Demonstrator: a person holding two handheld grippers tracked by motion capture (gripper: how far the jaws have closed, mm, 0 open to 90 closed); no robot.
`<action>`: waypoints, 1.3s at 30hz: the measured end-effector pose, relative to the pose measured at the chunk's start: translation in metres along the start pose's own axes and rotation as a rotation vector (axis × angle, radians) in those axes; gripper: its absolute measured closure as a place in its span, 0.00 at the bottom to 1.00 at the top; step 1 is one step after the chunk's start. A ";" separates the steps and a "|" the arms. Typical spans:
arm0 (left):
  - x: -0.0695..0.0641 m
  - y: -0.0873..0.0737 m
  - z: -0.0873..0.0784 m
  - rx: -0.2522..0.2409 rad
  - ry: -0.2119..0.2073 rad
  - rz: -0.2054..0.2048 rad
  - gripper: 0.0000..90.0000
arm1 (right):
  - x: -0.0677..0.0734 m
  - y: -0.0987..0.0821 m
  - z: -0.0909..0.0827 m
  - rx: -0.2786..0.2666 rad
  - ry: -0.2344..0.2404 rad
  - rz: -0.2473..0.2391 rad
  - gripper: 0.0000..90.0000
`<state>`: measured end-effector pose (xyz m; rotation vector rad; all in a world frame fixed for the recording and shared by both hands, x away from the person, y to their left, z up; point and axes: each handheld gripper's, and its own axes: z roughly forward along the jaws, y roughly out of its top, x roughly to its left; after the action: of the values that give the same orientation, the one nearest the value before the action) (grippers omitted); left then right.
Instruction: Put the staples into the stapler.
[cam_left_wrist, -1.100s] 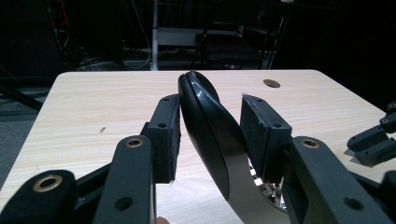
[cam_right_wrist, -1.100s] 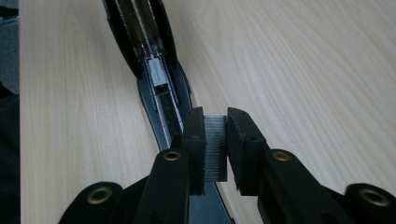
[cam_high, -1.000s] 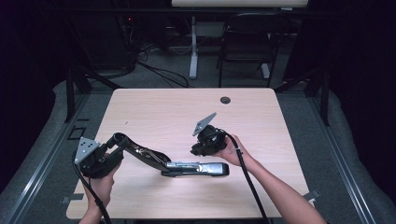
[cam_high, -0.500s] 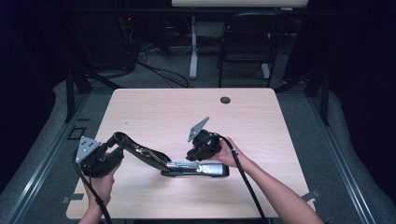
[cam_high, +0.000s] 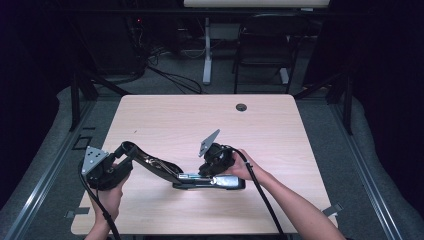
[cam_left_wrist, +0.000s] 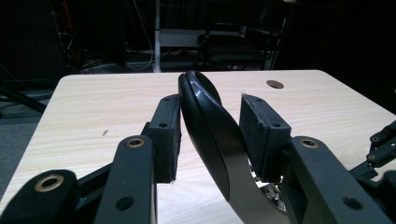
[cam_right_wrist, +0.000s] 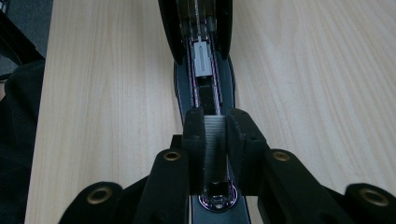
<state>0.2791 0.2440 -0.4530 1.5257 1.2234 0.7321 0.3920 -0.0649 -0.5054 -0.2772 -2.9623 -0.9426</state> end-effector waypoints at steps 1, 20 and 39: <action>0.000 0.000 0.000 0.000 0.001 -0.001 0.67 | 0.000 0.000 0.000 0.004 0.001 -0.002 0.87; 0.001 -0.001 -0.001 0.001 -0.004 -0.003 0.67 | 0.000 -0.002 0.009 0.030 -0.002 -0.023 0.87; 0.002 -0.001 -0.001 0.002 -0.005 0.000 0.66 | 0.000 -0.004 0.011 0.025 -0.002 -0.052 0.87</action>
<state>0.2785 0.2457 -0.4540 1.5289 1.2211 0.7273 0.3915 -0.0619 -0.5165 -0.2018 -2.9943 -0.9095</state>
